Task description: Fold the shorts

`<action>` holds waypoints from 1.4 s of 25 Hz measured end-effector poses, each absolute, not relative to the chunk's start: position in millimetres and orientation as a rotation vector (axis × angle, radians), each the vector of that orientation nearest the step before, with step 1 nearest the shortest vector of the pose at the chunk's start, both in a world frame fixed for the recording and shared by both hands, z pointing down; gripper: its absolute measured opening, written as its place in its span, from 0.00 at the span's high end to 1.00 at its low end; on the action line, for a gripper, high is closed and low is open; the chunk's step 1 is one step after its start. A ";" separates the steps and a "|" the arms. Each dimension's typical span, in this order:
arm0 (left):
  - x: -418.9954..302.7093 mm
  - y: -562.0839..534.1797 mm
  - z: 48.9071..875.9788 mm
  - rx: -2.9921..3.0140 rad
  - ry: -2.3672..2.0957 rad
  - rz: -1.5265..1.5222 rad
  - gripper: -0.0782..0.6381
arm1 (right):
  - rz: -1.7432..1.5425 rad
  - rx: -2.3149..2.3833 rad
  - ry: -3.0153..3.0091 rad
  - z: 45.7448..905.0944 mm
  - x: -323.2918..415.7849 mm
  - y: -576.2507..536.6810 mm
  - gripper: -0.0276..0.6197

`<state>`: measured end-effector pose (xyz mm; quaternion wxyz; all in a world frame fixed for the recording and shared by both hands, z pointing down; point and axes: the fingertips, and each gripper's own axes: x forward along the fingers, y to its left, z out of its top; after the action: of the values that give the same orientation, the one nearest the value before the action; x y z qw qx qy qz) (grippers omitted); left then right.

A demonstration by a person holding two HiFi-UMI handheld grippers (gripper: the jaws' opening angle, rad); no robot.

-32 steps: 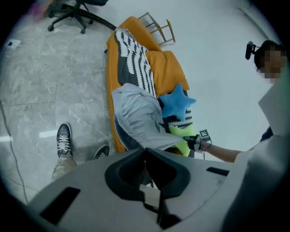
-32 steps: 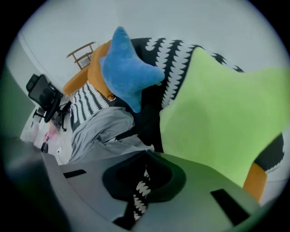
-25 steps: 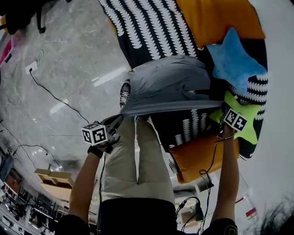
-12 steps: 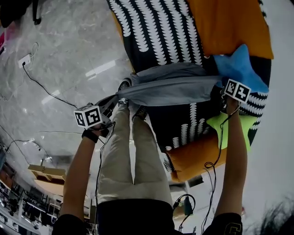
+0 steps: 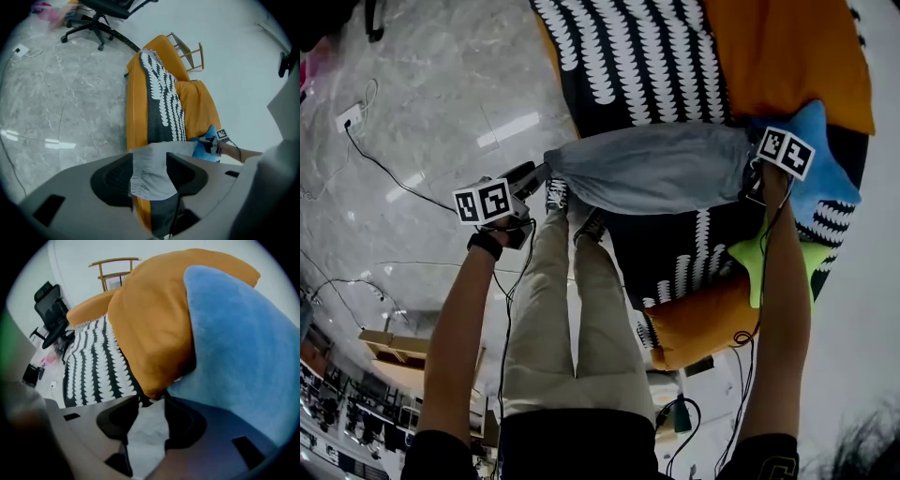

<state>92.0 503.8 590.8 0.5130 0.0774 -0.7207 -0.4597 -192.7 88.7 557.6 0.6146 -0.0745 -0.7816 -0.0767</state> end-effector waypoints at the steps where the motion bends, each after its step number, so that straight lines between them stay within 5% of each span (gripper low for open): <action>1: 91.9 506.9 592.4 0.187 -1.740 -1.085 0.57 | -0.132 -0.201 -1.813 558.1 -196.4 103.0 0.59; 3: 89.4 510.0 589.0 0.184 -1.758 -1.074 0.56 | -0.085 -0.284 -1.845 548.4 -204.2 130.7 0.44; 8: 87.1 476.3 536.4 0.300 -1.763 -0.986 0.52 | 0.012 -0.397 -1.973 458.6 -209.0 146.8 0.44; 12: 44.5 446.4 495.2 0.630 -1.766 -0.651 0.49 | 0.316 -0.269 -2.098 415.3 -150.3 93.0 0.46; 15: 4.3 411.9 467.6 0.798 -1.727 -0.417 0.47 | 0.480 -0.117 -2.219 407.1 -83.2 36.9 0.61; 26: -37.1 240.9 464.8 1.104 -1.472 0.101 0.46 | 0.796 0.222 -2.118 448.3 138.9 -25.1 0.64; 35: -26.9 183.6 548.1 1.425 -1.133 0.495 0.45 | 0.905 0.526 -1.970 519.3 167.9 47.7 0.67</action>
<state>-26.9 183.6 548.1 0.5871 0.6113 -0.4863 0.2122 167.9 47.7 519.3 0.4400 0.2116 -0.7930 0.3645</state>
